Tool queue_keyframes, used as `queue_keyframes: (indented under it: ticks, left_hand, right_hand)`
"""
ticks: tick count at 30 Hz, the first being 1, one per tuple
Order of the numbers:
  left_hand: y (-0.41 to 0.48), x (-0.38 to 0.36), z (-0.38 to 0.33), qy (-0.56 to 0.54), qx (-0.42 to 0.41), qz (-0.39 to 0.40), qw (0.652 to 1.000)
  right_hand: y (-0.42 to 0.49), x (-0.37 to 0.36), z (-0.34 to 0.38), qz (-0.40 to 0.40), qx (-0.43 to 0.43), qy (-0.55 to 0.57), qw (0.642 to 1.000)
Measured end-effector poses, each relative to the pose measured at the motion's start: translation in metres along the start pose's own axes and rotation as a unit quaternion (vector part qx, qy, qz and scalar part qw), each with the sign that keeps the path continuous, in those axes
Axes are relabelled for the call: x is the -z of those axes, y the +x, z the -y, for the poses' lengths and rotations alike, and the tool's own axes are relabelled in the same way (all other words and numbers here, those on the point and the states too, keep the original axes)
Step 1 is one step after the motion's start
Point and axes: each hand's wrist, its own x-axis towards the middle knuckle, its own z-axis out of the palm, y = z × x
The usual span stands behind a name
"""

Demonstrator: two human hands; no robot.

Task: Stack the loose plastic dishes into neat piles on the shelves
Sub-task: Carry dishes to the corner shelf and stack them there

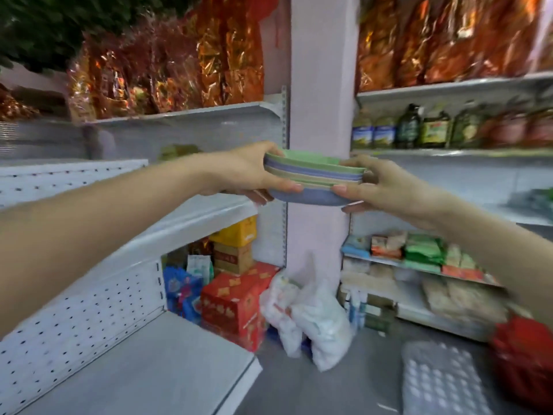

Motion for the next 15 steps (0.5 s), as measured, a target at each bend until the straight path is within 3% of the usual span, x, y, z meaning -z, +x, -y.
queue_keyframes:
  ticks: [9, 15]
  left_hand:
    - [0.158, -0.18, -0.036, -0.144, -0.079, 0.127, 0.978]
    - [0.238, -0.264, -0.037, -0.226, -0.099, 0.15, 0.957]
  right_hand:
    - [-0.022, 0.139, -0.119, -0.104, -0.121, -0.053, 0.986]
    - [0.001, 0.186, -0.196, -0.171, -0.147, -0.041, 0.973]
